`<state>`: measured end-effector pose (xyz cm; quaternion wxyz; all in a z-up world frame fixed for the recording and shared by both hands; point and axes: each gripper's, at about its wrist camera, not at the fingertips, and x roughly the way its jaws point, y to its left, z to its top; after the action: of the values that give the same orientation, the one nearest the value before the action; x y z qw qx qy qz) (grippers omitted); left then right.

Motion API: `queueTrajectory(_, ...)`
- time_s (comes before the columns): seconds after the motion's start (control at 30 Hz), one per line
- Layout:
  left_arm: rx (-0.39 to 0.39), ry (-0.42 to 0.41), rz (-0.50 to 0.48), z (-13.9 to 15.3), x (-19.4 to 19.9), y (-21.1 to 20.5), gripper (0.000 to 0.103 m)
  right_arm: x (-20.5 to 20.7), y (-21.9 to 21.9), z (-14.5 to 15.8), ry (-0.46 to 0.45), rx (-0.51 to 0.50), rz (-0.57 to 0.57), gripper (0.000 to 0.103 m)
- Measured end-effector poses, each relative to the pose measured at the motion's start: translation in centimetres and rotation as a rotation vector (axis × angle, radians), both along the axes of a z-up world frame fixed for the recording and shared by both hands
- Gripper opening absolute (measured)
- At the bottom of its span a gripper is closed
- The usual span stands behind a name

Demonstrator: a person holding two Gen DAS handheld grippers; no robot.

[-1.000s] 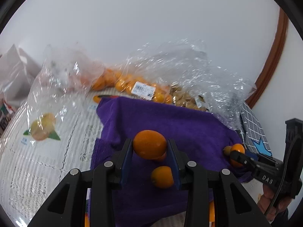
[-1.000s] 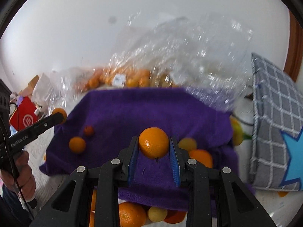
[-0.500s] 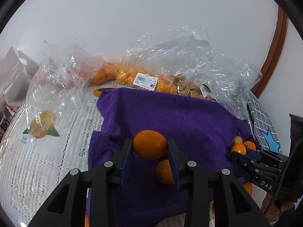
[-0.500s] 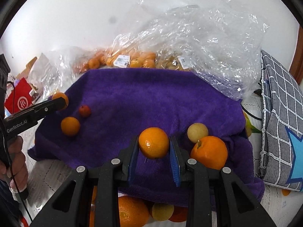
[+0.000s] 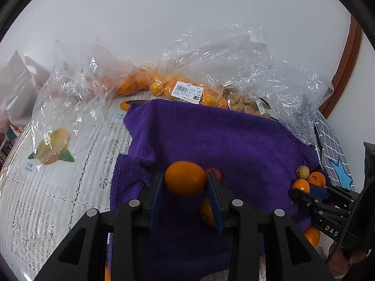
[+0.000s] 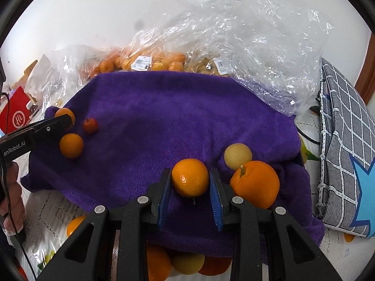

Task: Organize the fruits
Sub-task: 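Open both grippers to drop the oranges onto the towel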

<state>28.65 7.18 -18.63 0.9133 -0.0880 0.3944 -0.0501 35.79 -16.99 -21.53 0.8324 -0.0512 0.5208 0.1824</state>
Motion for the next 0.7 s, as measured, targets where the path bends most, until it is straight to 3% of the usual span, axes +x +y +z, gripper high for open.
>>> queueTrajectory(0.17, 0.008, 0.006, -0.007, -0.2, 0.1, -0.2, 0.035, -0.2, -0.1, 0.2, -0.004, 0.002, 0.005, 0.033)
queueTrajectory(0.23, 0.010, 0.009, -0.009, -0.2, 0.2, -0.2, 0.035, -0.4, -0.2, 0.5, -0.008, 0.009, 0.005, 0.038)
queueTrajectory(0.37, -0.008, 0.009, -0.010, -0.1, 0.2, 0.0, 0.035, -0.7, -0.6, 1.3, -0.038, 0.026, -0.001, 0.059)
queueTrajectory(0.5, -0.037, 0.004, -0.014, -0.1, 0.2, 0.3, 0.037, -1.2, -0.8, 2.7, -0.083, 0.046, -0.005, 0.070)
queueTrajectory(0.7, -0.076, -0.016, -0.019, 0.0, -0.1, 0.5, 0.042, -2.2, -1.7, 4.3, -0.140, 0.069, -0.065, 0.072)
